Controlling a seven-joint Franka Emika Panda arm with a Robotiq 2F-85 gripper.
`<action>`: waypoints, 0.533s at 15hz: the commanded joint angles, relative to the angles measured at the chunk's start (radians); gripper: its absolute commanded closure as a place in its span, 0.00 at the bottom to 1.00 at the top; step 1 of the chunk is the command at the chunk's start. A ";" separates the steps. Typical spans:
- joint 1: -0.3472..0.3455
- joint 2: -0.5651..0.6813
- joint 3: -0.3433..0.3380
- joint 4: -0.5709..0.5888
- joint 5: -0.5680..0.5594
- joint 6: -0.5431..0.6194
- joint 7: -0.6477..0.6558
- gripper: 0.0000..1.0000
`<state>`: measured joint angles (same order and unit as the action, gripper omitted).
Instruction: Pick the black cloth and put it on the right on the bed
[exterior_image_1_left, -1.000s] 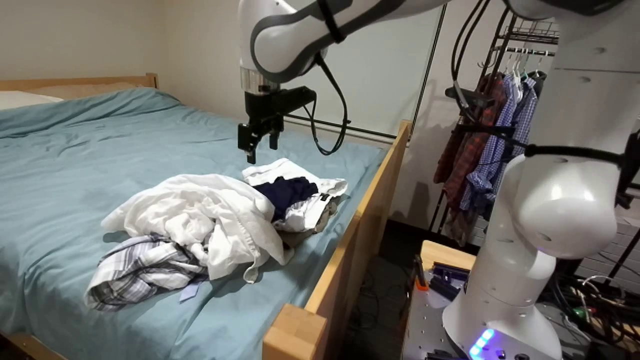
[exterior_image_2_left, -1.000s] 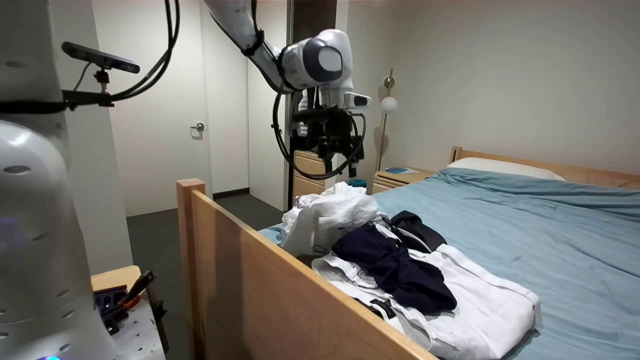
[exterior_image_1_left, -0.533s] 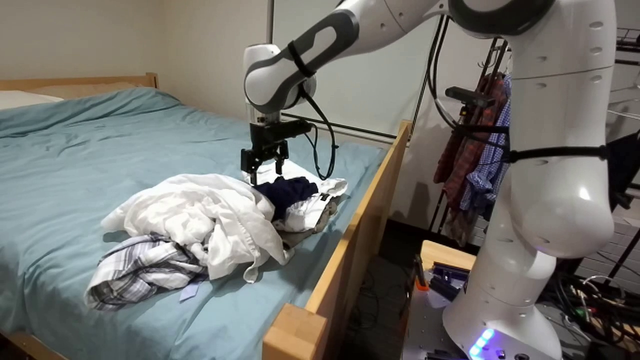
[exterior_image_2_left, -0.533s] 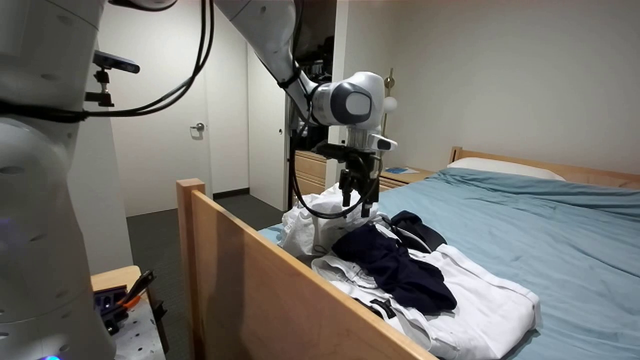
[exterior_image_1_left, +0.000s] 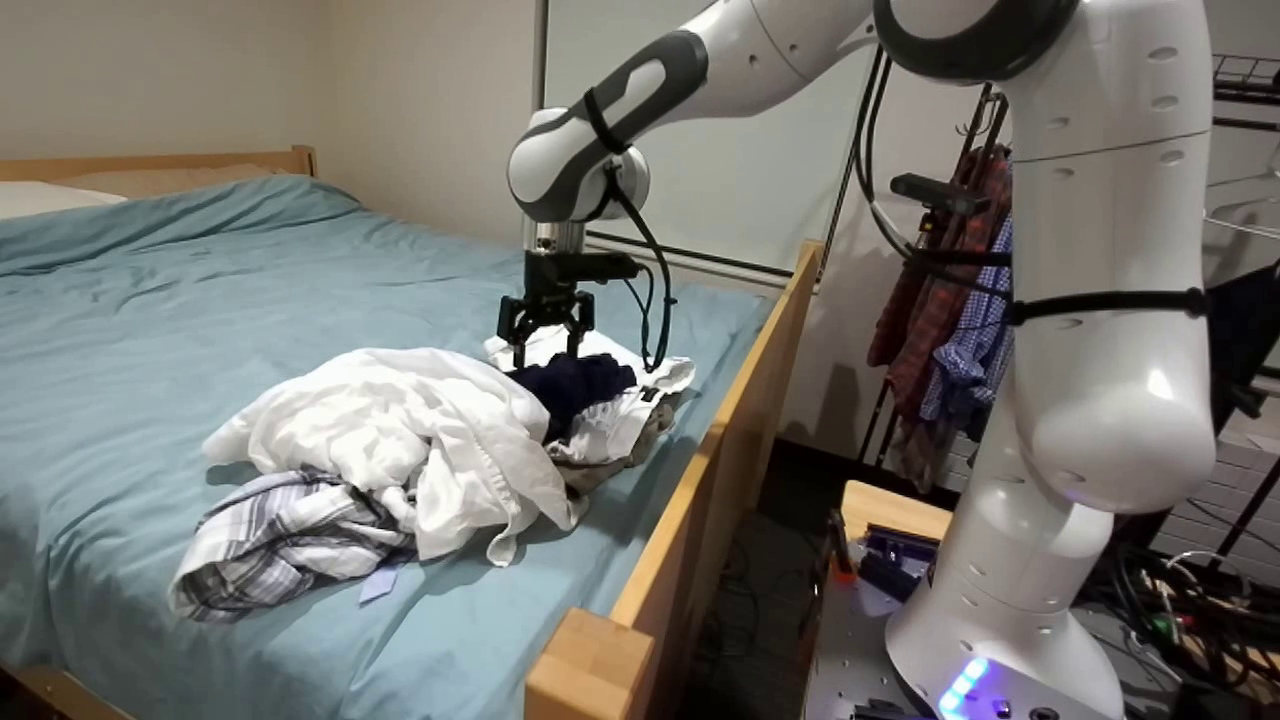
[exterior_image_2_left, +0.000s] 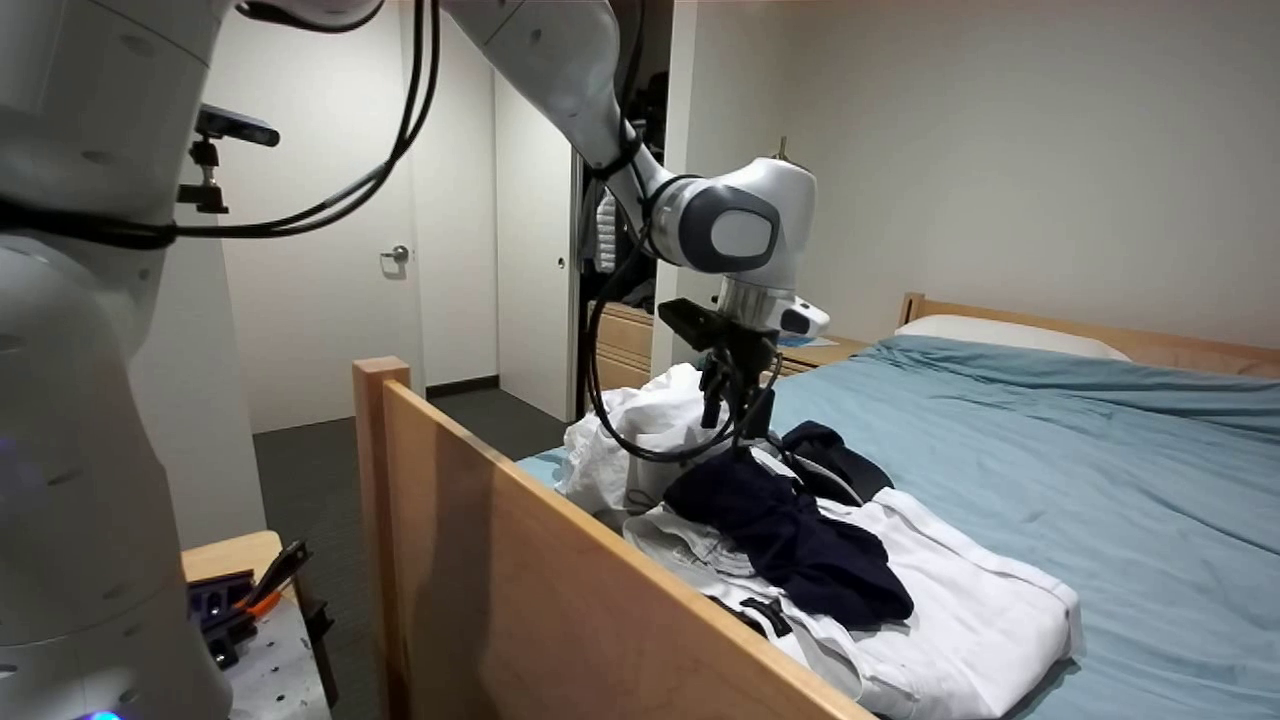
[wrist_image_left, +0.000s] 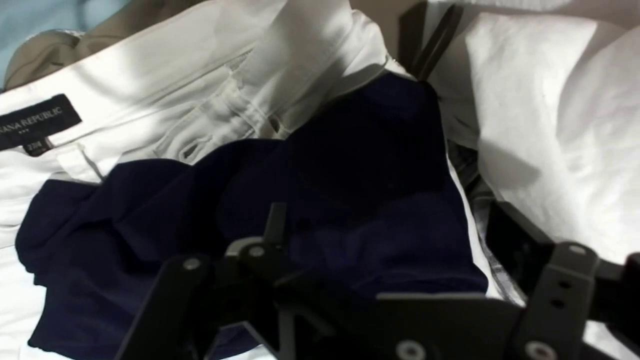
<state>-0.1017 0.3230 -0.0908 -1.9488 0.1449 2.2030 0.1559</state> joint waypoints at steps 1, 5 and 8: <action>-0.011 0.011 0.002 0.017 0.028 -0.010 -0.025 0.00; 0.009 0.014 -0.029 0.014 -0.068 -0.016 0.018 0.00; 0.000 0.008 -0.021 0.002 -0.054 -0.004 -0.003 0.00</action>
<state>-0.1000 0.3309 -0.1139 -1.9487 0.0917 2.2011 0.1527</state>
